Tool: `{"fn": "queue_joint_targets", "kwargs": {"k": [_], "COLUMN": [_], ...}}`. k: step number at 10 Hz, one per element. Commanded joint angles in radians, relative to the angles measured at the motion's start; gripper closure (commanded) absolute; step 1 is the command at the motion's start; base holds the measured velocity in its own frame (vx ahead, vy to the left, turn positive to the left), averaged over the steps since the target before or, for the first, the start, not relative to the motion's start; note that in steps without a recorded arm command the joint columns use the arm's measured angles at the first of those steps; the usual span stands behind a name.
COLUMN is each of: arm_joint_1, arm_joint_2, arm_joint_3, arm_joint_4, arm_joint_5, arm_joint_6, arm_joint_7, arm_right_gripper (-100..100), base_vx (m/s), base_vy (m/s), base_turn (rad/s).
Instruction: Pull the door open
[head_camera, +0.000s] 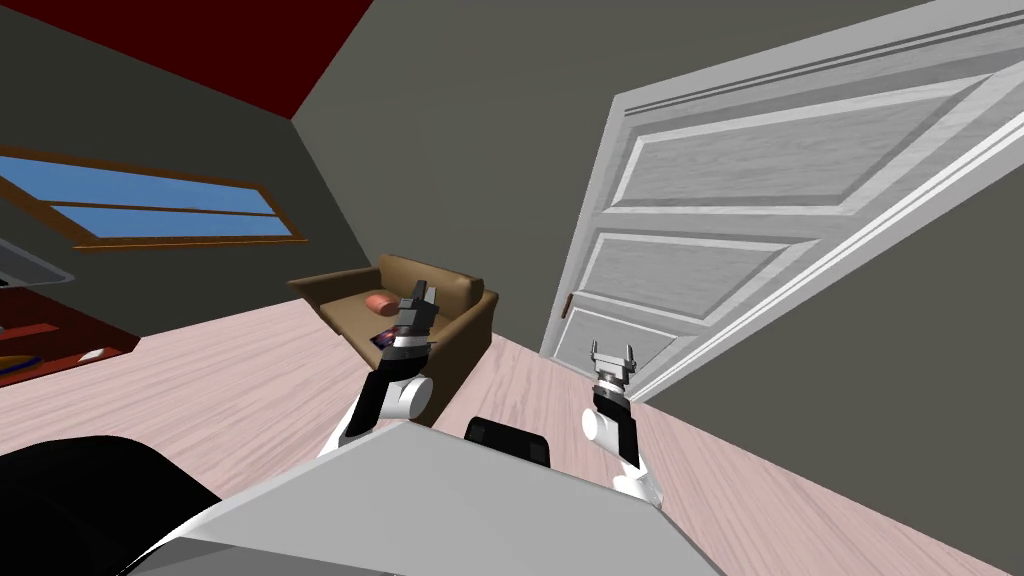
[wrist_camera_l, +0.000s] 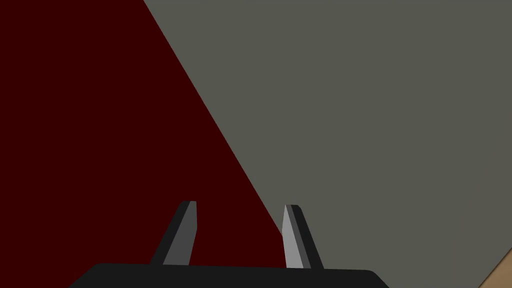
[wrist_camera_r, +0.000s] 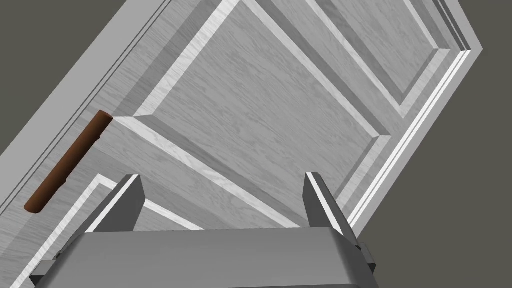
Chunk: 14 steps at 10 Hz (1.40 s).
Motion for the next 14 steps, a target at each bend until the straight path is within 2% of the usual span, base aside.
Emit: {"fn": "queue_joint_targets", "kwargs": {"k": [1, 14], "arm_joint_1": [-0.014, -0.153], "arm_joint_2": [0.001, -0.003], "arm_joint_3": [0.0, -0.002], "arm_joint_4": [0.039, 0.414], "arm_joint_5": [-0.021, -0.177], "arm_joint_6": [-0.004, -0.074], "arm_joint_7": [-0.036, -0.308], "arm_right_gripper": [-100, -100], "base_vx": [0.106, 0.094], "base_vy": [-0.016, -0.031], "base_turn": [0.126, 0.105]}}
